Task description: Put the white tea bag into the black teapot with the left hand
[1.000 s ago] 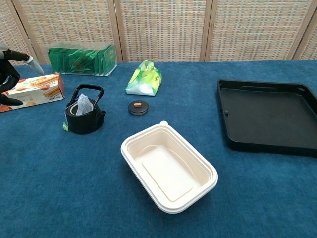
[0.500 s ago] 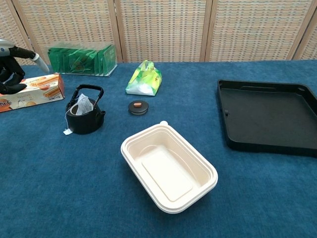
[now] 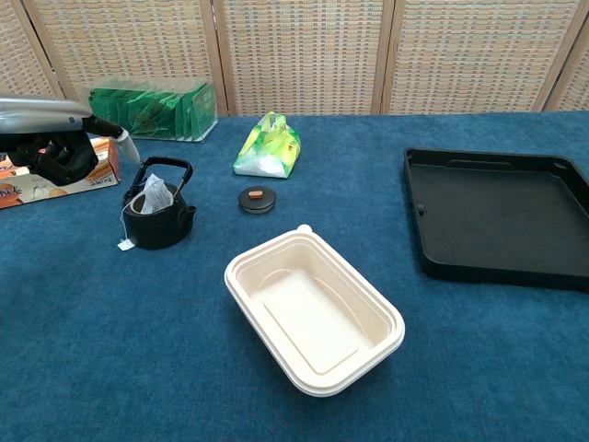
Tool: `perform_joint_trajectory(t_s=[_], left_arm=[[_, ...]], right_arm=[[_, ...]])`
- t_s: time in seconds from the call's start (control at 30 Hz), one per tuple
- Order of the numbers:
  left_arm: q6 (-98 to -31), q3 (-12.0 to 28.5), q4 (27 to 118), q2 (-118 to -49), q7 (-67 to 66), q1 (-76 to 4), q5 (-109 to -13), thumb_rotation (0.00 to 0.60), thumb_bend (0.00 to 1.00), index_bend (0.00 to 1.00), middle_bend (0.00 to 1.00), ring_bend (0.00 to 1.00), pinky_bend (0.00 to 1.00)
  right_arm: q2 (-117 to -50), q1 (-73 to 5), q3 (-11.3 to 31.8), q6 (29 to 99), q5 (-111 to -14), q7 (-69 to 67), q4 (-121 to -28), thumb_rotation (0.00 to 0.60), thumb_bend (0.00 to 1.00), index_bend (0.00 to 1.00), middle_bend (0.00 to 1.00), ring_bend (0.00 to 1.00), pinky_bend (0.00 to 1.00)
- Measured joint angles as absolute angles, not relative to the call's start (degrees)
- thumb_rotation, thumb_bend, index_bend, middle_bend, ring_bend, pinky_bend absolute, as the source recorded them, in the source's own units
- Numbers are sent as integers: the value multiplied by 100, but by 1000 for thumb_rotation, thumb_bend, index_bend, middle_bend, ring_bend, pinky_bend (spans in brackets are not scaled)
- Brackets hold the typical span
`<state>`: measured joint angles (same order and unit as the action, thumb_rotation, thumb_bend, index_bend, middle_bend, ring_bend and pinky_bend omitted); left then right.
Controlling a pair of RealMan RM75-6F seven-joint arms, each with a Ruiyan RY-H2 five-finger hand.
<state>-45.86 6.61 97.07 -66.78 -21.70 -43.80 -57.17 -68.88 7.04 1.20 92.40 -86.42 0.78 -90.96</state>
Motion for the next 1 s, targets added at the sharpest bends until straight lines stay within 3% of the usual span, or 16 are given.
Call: perform_joint_trajectory(t_s=[1.0], left_arm=[[-4236,370,9212,-7220,-2503,-5044,-4799,600,1000,233,763,737,666]], right_arm=[[-6894,764,113,9253,-8607,16,-9057,600,16,137,125,0,48]])
